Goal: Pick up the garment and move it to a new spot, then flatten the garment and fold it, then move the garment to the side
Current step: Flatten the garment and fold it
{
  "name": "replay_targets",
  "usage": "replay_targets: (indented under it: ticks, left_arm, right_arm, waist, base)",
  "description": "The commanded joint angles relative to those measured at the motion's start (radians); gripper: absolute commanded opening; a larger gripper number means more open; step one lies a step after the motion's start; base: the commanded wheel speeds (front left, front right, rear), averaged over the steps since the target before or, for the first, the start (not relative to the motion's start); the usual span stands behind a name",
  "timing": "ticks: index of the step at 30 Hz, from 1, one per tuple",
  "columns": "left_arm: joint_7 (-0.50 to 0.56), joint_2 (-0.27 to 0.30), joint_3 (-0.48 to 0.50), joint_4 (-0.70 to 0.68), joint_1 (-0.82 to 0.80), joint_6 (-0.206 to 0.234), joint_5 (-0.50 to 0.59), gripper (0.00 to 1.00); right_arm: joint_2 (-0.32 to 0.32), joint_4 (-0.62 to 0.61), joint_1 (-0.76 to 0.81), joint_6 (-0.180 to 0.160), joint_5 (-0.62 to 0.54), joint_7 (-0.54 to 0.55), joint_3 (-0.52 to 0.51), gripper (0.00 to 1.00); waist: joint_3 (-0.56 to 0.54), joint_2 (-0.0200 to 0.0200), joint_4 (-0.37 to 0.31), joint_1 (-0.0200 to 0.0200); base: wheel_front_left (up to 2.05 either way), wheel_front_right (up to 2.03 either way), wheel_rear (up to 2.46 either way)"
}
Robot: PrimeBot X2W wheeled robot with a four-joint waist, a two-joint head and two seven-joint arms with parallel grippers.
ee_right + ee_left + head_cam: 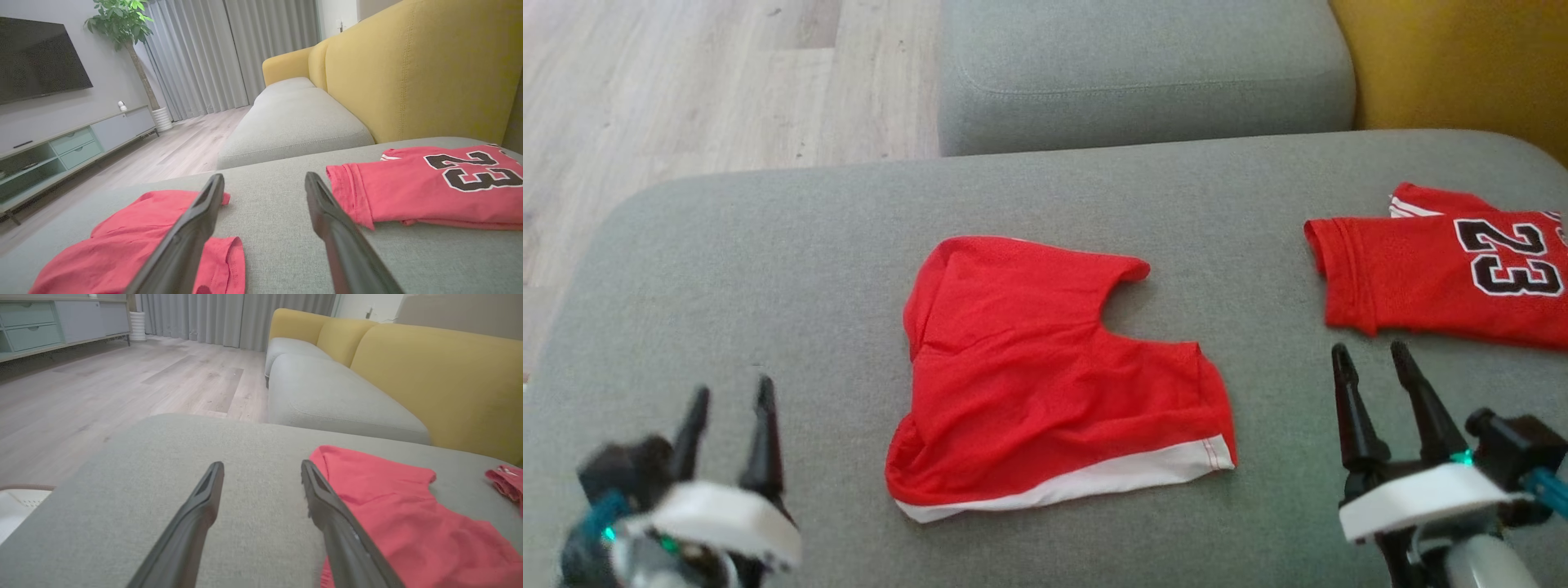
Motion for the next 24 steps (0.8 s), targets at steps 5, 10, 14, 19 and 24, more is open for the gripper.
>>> replay_targets:
  ticks: [5, 10, 14, 19, 24]
  left_arm:
    - [-0.012, -0.058, 0.127, -0.054, 0.027, -0.050, 0.100, 1.00]
    - [-0.012, -0.107, 0.181, -0.037, 0.059, -0.100, 0.151, 1.00]
    - [-0.012, -0.133, 0.210, -0.025, 0.068, -0.131, 0.185, 1.00]
    - [-0.012, -0.152, 0.225, -0.009, 0.067, -0.168, 0.217, 1.00]
    - [0.167, -0.070, 0.133, 0.038, 0.012, -0.327, 0.182, 1.00]
  right_arm:
    - [-0.023, -0.039, -0.003, 0.007, -0.011, -0.014, 0.014, 1.00]
    - [-0.030, -0.041, -0.012, 0.007, -0.010, -0.004, 0.017, 1.00]
    - [-0.031, -0.042, -0.010, 0.007, -0.015, 0.007, 0.018, 1.00]
    - [-0.039, -0.045, -0.013, 0.007, -0.021, 0.032, 0.057, 1.00]
    - [-0.103, -0.024, -0.045, 0.007, 0.030, 0.180, 0.213, 1.00]
  waist:
    - [-0.004, 0.0000, 0.002, 0.0000]
    - [-0.006, 0.0000, -0.003, 0.0000]
    - [-0.006, 0.0000, -0.005, 0.0000]
    - [-0.003, 0.0000, -0.006, 0.0000]
    - [0.014, 0.0000, 0.001, 0.0000]
  base:
    - [0.00, 0.00, 0.00]
    - [0.00, 0.00, 0.00]
    - [0.00, 0.00, 0.00]
    - [0.00, 0.00, 0.00]
    - [0.00, 0.00, 0.00]
